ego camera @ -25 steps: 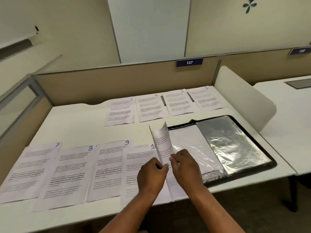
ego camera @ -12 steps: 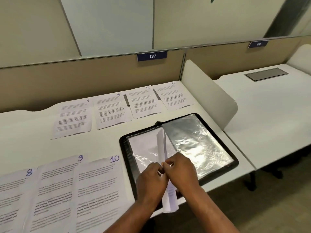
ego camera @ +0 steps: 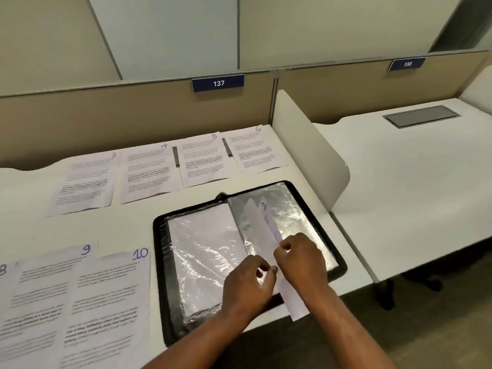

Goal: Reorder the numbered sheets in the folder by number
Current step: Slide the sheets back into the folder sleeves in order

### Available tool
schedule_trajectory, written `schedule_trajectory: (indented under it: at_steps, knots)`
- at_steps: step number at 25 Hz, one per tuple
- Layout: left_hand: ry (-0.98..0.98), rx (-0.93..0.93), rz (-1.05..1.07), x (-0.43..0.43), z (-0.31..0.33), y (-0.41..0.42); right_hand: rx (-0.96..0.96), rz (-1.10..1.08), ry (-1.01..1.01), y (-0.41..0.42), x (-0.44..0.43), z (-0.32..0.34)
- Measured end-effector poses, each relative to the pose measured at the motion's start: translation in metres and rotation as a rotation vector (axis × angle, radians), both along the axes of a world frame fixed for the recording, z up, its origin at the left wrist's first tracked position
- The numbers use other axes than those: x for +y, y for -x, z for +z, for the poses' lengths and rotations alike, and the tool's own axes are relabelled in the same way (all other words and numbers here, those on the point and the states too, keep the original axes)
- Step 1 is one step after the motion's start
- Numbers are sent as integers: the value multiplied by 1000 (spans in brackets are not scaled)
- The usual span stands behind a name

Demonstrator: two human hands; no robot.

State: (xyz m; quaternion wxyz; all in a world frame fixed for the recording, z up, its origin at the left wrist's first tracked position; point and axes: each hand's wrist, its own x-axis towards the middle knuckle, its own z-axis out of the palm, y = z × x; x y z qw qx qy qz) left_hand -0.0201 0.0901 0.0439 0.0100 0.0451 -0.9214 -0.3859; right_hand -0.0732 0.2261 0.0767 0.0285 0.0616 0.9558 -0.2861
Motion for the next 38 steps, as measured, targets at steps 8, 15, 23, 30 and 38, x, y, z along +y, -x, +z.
schedule_trajectory:
  at_steps: [8,15,23,30,38]
  knots:
    - [257,-186,60,69,-42,-1,17,211,3,-14,115,-17]
    - [474,-194,-113,92,-47,17,6,253,50,-43,167,-24]
    - [600,-46,-232,87,-56,27,8,183,69,-74,182,-20]
    - [463,-106,-119,89,-58,23,31,138,39,-84,181,-10]
    - [433,-122,-116,81,-57,24,31,99,5,-94,177,-3]
